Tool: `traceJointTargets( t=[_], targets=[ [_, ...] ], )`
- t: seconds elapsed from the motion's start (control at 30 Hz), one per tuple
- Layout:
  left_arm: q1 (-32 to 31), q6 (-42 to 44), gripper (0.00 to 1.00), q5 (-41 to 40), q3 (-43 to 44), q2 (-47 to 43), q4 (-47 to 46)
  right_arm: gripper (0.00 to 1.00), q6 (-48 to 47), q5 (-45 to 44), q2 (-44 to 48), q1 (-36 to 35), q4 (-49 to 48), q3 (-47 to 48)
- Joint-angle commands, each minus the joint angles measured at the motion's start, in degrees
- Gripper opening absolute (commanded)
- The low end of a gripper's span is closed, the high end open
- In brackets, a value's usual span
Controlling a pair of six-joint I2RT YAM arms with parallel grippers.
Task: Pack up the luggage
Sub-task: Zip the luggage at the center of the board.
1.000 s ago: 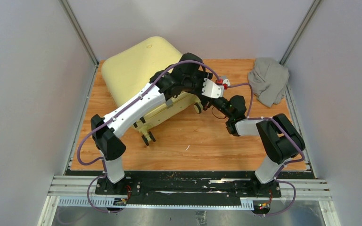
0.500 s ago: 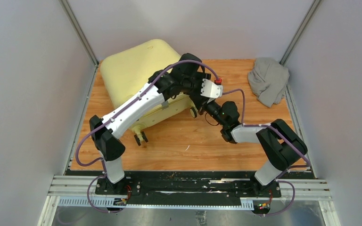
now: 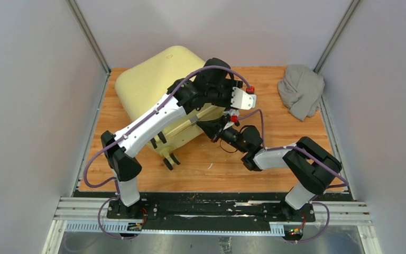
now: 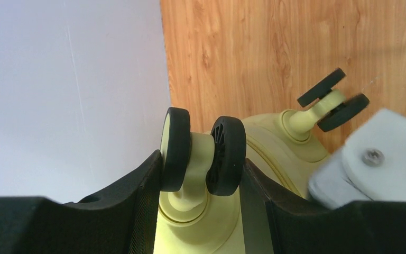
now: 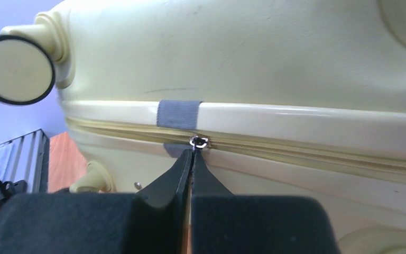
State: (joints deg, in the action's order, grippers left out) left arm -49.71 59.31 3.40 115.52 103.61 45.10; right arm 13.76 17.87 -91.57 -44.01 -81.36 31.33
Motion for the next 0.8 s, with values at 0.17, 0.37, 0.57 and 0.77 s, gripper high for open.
traceJointTargets(
  t=[0.17, 0.37, 0.57, 0.77],
  targets=[
    [-1.8, -1.2, 0.0, 2.0, 9.8, 1.2, -25.0, 0.0, -2.6, 6.8, -0.5, -10.7, 3.6, 0.7],
    [-1.7, -1.1, 0.0, 0.7, 10.2, 2.8, -24.5, 0.0, 0.2, 2.6, -0.1, -10.1, 3.2, -2.8],
    [-1.7, -1.1, 0.91, -2.1, 9.1, 0.1, -13.1, 0.0, 8.5, 0.6, -5.5, -3.1, -0.6, -5.6],
    [0.4, -1.0, 1.0, -3.8, 2.0, -8.5, 0.9, 0.0, 13.5, 1.7, -13.6, 1.9, -8.0, -6.8]
  ],
)
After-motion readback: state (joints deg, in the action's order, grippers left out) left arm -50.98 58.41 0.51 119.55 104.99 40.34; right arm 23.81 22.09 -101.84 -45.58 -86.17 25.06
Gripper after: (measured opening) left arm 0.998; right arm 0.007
